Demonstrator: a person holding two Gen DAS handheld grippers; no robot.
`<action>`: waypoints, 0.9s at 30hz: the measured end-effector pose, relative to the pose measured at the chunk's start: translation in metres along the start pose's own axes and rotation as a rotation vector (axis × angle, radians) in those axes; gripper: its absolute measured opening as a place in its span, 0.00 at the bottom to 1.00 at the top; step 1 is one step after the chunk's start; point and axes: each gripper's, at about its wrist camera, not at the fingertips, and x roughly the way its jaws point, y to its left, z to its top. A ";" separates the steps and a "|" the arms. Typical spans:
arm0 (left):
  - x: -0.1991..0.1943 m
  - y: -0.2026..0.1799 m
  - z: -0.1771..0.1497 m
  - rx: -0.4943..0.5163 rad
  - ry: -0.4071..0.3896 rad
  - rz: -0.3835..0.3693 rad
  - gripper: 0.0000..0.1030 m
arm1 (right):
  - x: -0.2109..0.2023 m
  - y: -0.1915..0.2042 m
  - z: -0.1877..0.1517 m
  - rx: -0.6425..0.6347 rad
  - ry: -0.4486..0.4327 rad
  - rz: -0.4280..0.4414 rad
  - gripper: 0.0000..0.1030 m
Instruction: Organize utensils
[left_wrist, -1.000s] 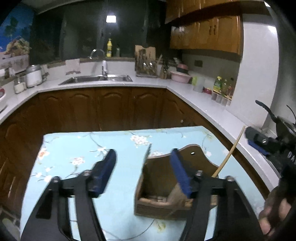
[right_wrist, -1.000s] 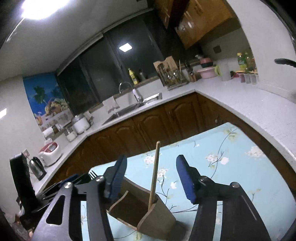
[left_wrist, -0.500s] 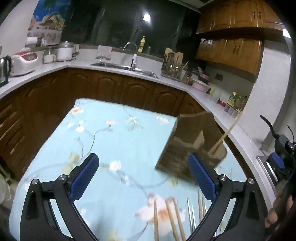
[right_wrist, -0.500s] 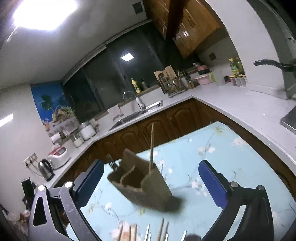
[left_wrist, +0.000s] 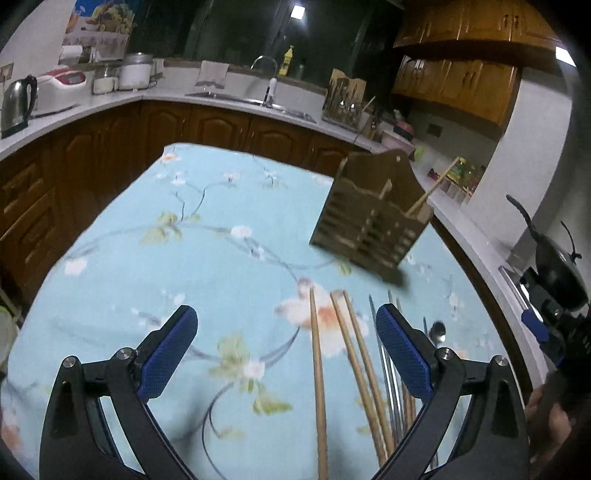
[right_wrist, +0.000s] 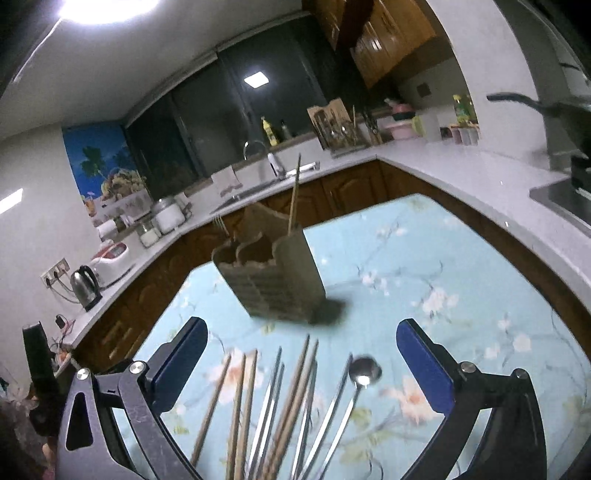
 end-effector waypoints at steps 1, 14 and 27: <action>0.000 0.000 -0.002 0.001 0.008 0.001 0.96 | 0.000 0.000 -0.005 -0.006 0.018 0.000 1.00; 0.013 0.003 -0.021 -0.005 0.090 0.019 0.96 | 0.006 0.013 -0.035 -0.089 0.120 0.035 1.00; 0.052 -0.013 -0.003 0.059 0.199 0.021 0.80 | 0.066 0.012 -0.023 -0.053 0.273 0.034 0.62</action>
